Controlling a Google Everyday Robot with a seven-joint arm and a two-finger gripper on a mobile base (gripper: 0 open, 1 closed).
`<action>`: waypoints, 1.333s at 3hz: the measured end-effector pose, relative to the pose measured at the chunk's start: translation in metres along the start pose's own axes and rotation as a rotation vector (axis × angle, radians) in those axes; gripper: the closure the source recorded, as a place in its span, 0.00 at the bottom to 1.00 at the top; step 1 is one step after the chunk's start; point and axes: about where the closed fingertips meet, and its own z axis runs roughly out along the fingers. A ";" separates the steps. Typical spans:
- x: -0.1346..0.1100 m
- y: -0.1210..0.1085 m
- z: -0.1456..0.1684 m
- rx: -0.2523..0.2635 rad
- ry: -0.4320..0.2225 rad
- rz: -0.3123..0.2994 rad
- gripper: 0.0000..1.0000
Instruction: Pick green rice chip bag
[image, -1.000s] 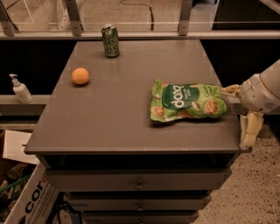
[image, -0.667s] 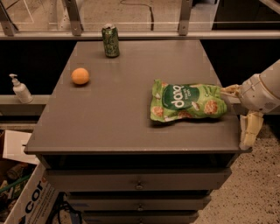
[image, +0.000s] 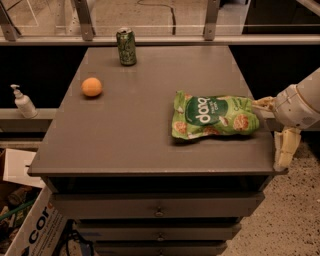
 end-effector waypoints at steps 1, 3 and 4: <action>0.000 0.000 -0.001 0.000 0.000 0.000 0.00; 0.000 0.000 -0.001 0.000 0.000 0.000 0.00; 0.000 0.000 -0.001 0.000 0.000 0.000 0.00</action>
Offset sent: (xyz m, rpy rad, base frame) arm 0.0339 -0.0368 0.0474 -0.0851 -0.1216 -0.0471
